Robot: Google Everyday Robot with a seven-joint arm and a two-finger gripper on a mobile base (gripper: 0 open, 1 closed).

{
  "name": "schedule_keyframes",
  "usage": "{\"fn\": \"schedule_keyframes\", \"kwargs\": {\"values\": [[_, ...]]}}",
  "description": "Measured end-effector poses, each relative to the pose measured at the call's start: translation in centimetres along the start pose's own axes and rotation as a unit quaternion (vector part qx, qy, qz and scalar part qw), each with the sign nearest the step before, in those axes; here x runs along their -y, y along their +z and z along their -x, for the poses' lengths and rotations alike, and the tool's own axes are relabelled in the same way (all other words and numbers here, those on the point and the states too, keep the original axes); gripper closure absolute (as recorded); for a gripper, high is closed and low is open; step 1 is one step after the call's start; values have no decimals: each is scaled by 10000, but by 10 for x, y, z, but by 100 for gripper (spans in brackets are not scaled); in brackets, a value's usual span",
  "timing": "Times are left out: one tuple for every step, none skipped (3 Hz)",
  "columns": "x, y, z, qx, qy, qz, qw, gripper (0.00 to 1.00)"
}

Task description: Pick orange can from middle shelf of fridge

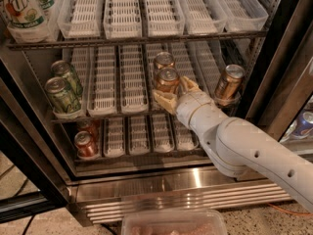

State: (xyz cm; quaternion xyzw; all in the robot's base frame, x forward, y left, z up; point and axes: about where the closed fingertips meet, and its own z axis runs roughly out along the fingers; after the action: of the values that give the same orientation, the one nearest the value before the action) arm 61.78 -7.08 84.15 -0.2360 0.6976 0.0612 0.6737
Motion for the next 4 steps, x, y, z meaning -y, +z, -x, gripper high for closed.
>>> {"fn": "schedule_keyframes", "kwargs": {"values": [[0,0,0,0,0,0,10000,75],[0,0,0,0,0,0,10000,97],[0,0,0,0,0,1,10000,100],[-4,2,7,-9,34,197,9998,100]]}}
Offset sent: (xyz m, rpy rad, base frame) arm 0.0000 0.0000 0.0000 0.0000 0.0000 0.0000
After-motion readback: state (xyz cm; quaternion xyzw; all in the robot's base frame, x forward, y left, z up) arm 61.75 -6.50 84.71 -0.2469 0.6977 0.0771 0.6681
